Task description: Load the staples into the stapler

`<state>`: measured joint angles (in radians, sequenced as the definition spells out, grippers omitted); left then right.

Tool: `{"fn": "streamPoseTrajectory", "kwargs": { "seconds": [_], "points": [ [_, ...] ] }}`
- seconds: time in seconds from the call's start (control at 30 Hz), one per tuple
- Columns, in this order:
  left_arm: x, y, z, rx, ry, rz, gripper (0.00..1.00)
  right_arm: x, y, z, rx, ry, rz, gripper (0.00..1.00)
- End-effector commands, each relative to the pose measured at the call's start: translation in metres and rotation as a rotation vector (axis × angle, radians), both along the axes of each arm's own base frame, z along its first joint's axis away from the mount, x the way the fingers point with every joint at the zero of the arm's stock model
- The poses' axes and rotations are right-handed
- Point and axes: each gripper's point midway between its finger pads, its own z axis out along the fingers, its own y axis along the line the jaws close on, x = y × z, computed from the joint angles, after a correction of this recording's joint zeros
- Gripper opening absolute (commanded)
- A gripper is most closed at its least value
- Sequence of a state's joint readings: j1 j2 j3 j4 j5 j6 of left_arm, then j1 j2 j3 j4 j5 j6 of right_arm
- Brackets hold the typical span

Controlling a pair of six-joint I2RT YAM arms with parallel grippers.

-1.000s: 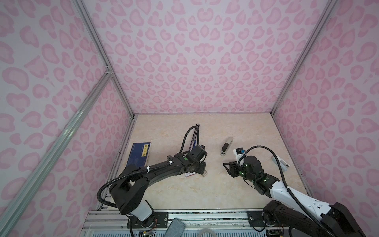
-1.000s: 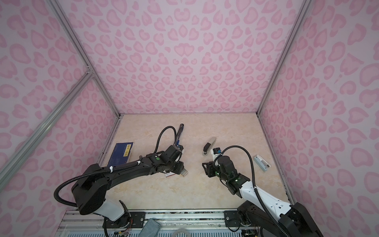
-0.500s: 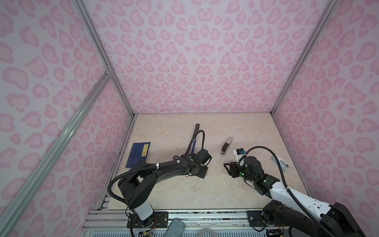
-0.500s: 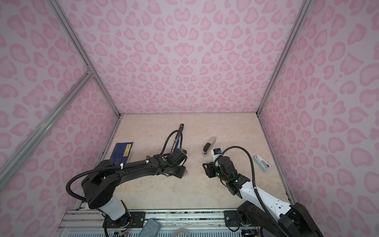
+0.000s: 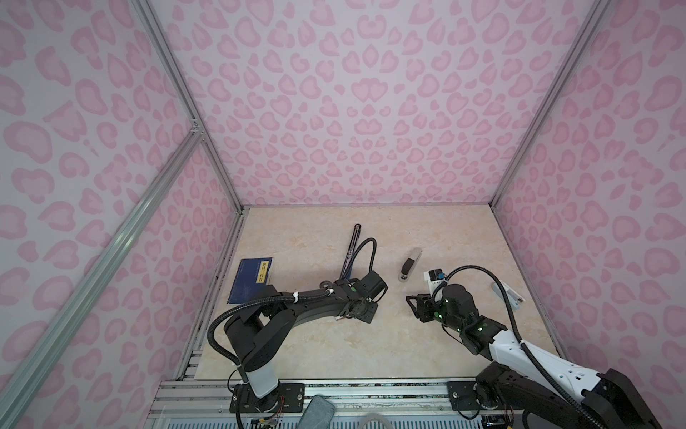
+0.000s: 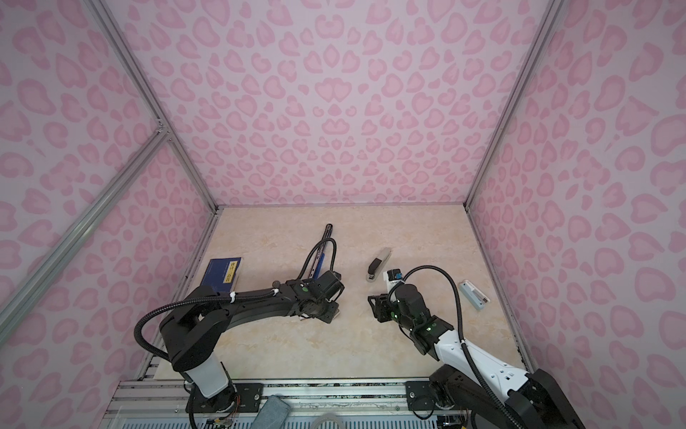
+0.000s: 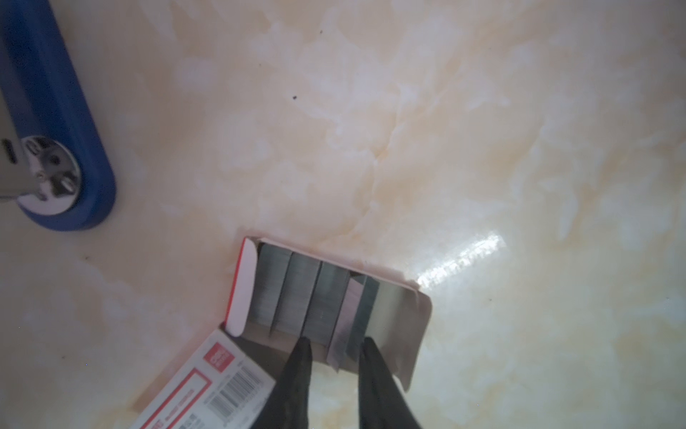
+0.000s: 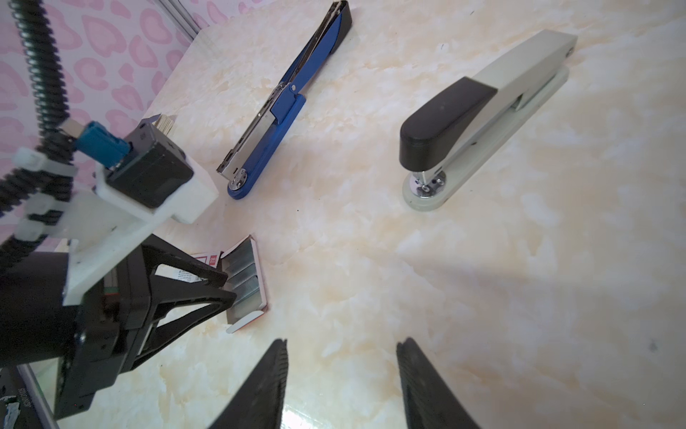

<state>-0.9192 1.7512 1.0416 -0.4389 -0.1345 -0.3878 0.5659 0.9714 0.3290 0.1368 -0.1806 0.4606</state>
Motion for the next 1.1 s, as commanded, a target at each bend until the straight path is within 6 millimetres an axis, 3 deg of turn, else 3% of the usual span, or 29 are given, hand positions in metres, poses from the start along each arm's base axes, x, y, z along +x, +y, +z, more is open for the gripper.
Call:
{"fn": "streamPoseTrajectory", "kwargs": {
  "seconds": [0.0,0.3,0.5,0.67,1.07],
  "points": [
    [0.002,0.000,0.000,0.014,-0.012,-0.011,0.25,0.002,-0.002,0.001,0.006,-0.016,-0.017,0.51],
    [0.001,-0.001,-0.005,0.026,-0.009,-0.021,0.19,0.002,-0.002,0.002,0.016,-0.017,-0.021,0.51],
    [0.001,-0.002,-0.003,0.025,-0.014,-0.022,0.10,0.001,-0.003,0.003,0.020,-0.023,-0.024,0.51],
    [0.001,-0.002,0.006,0.010,-0.022,-0.024,0.03,0.000,-0.003,0.003,0.026,-0.023,-0.028,0.51],
    [0.002,-0.013,0.040,-0.077,-0.049,-0.037,0.03,0.002,-0.002,0.008,0.051,-0.023,-0.033,0.51]
  ]
}}
